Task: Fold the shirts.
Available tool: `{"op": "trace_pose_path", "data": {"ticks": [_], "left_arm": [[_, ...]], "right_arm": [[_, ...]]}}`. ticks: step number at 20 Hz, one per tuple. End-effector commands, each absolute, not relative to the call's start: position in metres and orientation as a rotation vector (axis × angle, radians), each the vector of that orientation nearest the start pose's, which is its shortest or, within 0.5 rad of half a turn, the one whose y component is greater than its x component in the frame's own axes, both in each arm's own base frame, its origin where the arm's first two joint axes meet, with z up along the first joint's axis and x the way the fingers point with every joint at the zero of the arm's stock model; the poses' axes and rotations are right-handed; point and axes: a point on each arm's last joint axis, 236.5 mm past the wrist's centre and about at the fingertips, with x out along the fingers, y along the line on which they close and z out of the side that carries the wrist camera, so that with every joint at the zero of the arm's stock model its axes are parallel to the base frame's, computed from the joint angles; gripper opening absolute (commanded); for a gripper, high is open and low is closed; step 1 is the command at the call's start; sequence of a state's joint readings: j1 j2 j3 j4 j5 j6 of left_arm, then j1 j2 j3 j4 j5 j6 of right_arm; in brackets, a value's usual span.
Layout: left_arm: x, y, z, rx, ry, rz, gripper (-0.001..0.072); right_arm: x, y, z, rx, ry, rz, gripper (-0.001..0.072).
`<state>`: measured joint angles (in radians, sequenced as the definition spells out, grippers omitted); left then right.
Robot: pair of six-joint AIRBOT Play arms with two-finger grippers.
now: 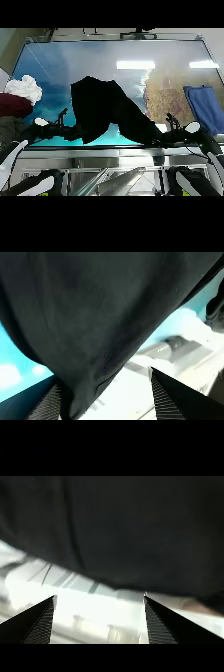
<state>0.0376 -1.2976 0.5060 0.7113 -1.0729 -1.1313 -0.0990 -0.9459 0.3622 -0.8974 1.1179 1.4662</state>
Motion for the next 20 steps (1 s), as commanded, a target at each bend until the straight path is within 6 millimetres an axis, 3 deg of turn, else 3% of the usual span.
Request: {"op": "trace_pose_path", "data": {"ticks": [1, 2, 3, 4, 5, 6, 10, 11, 12, 13, 14, 17, 19, 20], "left_arm": [[0.250, -0.143, -0.118, -0.640, 1.565, -0.460, 0.0484], [0.255, -0.143, -0.116, -0.634, 1.556, -0.467, 0.0309], [0.258, -0.143, -0.113, -0.631, 1.546, -0.468, 0.0182], [0.261, -0.143, -0.111, -0.628, 1.534, -0.469, 0.0069], [0.263, -0.142, -0.109, -0.620, 1.517, -0.467, 0.0013], [0.266, -0.141, -0.105, -0.616, 1.499, -0.467, 0.0017], [0.276, -0.140, -0.087, -0.590, 1.422, -0.471, 0.0017], [0.278, -0.139, -0.083, -0.584, 1.404, -0.473, 0.0016], [0.280, -0.139, -0.079, -0.579, 1.388, -0.473, 0.0017], [0.282, -0.139, -0.075, -0.574, 1.372, -0.474, 0.0017], [0.284, -0.137, -0.071, -0.568, 1.352, -0.472, 0.0017], [0.304, -0.126, -0.037, -0.558, 1.241, -0.470, 0.0017], [0.326, -0.106, 0.018, -0.536, 1.099, -0.474, 0.0018], [0.335, -0.094, 0.050, -0.518, 1.024, -0.470, 0.0018]], "right_arm": [[0.200, 0.106, -0.105, 0.757, 1.500, 0.129, 0.0613], [0.205, 0.107, -0.106, 0.777, 1.484, 0.120, 0.0613], [0.209, 0.109, -0.106, 0.798, 1.473, 0.123, 0.0613], [0.214, 0.115, -0.105, 0.820, 1.458, 0.146, 0.0608], [0.219, 0.121, -0.103, 0.841, 1.442, 0.180, 0.0521], [0.224, 0.126, -0.102, 0.866, 1.428, 0.207, 0.0429], [0.233, 0.142, -0.104, 0.931, 1.411, 0.259, 0.0414], [0.236, 0.151, -0.100, 0.941, 1.394, 0.301, 0.0227], [0.241, 0.159, -0.093, 0.955, 1.368, 0.340, 0.0124], [0.247, 0.168, -0.082, 0.983, 1.335, 0.381, 0.0106], [0.252, 0.175, -0.069, 1.002, 1.300, 0.434, 0.0043], [0.270, 0.187, -0.007, 1.019, 1.179, 0.594, 0.0023], [0.295, 0.176, 0.064, 1.012, 0.999, 0.690, 0.0023], [0.308, 0.161, 0.105, 0.998, 0.877, 0.711, 0.0023]]}}
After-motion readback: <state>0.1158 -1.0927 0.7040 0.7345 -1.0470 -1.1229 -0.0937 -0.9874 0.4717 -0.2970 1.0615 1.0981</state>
